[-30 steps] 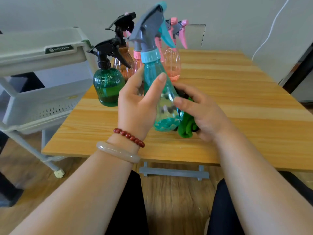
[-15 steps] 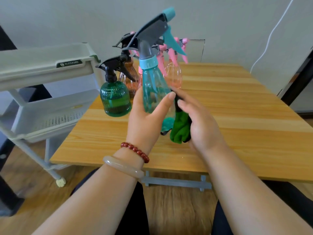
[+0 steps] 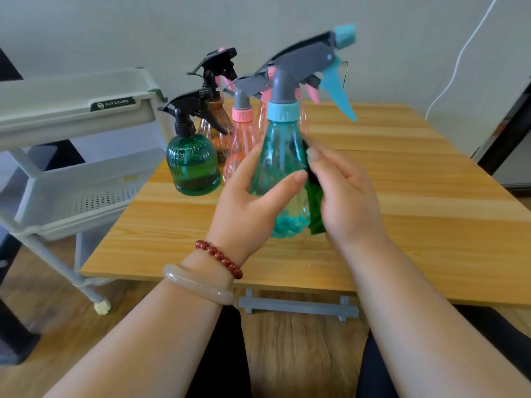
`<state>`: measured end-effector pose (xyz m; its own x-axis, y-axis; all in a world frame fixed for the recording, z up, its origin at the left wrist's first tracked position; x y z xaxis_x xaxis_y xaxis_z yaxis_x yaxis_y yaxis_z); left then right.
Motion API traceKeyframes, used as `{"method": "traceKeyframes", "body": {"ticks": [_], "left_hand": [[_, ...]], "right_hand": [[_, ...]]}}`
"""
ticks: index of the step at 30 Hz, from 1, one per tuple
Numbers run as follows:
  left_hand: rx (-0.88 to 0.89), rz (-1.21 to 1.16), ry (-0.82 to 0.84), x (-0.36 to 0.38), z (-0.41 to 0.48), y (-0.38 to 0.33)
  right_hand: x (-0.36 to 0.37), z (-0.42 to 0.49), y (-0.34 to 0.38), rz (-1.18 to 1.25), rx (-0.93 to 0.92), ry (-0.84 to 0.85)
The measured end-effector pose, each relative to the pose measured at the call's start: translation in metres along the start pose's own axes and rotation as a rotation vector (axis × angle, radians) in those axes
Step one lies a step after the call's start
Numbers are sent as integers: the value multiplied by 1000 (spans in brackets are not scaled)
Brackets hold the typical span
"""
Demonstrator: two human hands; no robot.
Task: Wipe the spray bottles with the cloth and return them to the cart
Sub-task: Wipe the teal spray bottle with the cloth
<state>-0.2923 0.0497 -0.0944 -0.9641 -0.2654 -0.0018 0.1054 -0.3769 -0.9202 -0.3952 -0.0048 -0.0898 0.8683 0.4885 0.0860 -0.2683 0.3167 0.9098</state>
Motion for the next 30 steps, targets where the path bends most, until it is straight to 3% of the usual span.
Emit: {"method": "traceKeyframes", "body": {"ticks": [3, 6, 10, 14, 19, 23, 27, 30], "left_hand": [[31, 9, 0, 1, -3, -5], [49, -38, -114, -8, -2, -7], [25, 35, -188, -13, 2, -10], [-17, 63, -145, 5, -2, -4], [-59, -73, -185, 2, -3, -4], [-53, -23, -160, 3, -3, -10], [19, -27, -209, -1, 0, -28], [49, 54, -253, -7, 5, -35]], "right_hand": [[-4, -3, -25, -31, 241, -11], [7, -8, -42, 214, 373, -7], [-10, -5, -32, 247, 241, -202], [-18, -10, -15, 49, 114, -282], [-9, -20, 22, -230, -251, -225], [-13, -16, -1, 45, -17, -218], [-1, -14, 16, -23, -201, -59], [4, -10, 18, -5, -213, 29]]}}
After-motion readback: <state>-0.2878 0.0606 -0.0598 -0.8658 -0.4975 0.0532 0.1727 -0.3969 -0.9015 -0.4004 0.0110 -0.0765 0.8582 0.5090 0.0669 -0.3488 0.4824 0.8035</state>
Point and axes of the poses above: each hand's wrist, its own z-axis towards the middle knuckle, its own x-axis out of the palm, y = z × x, the point moved 10 cm from there along z, towards the middle knuckle, and after that the axes turned 1 degree about y, right-handed, at the moved point
